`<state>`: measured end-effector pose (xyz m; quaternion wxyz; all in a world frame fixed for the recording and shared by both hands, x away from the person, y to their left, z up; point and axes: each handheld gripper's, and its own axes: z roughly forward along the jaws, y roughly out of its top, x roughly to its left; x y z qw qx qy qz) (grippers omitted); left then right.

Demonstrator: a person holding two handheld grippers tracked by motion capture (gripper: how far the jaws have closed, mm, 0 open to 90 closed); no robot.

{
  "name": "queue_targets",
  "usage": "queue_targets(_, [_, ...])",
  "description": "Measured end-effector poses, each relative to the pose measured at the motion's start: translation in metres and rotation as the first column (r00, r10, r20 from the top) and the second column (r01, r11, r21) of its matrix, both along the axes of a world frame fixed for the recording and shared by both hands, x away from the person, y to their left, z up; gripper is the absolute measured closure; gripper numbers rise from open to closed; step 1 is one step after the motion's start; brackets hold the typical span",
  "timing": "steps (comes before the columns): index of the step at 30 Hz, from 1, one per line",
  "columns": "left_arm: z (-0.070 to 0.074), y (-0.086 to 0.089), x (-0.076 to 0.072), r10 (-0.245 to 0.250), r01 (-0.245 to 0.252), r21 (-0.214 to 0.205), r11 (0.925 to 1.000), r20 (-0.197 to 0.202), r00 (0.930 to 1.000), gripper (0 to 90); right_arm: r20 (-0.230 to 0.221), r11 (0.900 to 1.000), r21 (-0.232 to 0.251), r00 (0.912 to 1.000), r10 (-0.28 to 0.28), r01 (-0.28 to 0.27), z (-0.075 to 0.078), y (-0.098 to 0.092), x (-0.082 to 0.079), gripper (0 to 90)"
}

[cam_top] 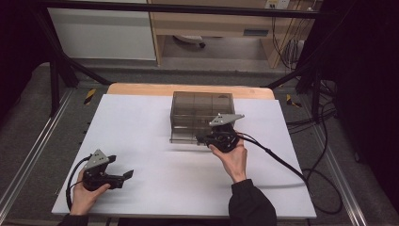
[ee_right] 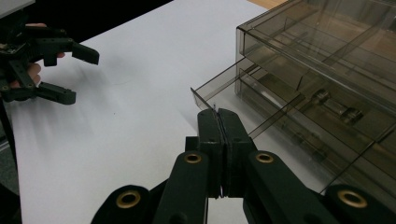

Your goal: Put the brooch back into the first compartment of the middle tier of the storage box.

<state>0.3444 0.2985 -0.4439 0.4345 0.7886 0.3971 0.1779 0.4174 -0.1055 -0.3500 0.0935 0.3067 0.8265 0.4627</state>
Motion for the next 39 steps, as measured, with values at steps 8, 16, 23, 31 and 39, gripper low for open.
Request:
queue_targets(8, [0.000,0.000,0.000,0.000,0.000,-0.002,1.0000,0.000,1.0000,4.7,0.004,1.0000,-0.003,1.0000,-0.003,0.003,0.001,0.012,0.009,89.0])
queue_targets(16, [0.000,0.000,0.000,0.000,0.000,-0.001,1.0000,0.000,1.0000,4.7,-0.003,0.9997,-0.020,0.9999,-0.016,0.016,-0.001,0.021,0.021,89.0])
queue_targets(23, [0.000,0.000,0.000,-0.001,0.001,0.000,1.0000,0.001,1.0000,4.7,-0.009,0.9993,-0.022,0.9995,-0.030,0.030,-0.005,0.027,0.031,89.0])
queue_targets(31, [0.000,0.000,0.000,-0.001,0.001,-0.001,1.0000,0.001,1.0000,4.7,-0.017,0.9988,-0.032,0.9991,-0.038,0.037,-0.013,0.038,0.041,89.0])
queue_targets(39, [0.000,0.000,0.000,-0.003,0.003,0.001,1.0000,0.001,1.0000,4.7,-0.023,0.9979,-0.039,0.9983,-0.053,0.052,-0.022,0.043,0.049,89.0])
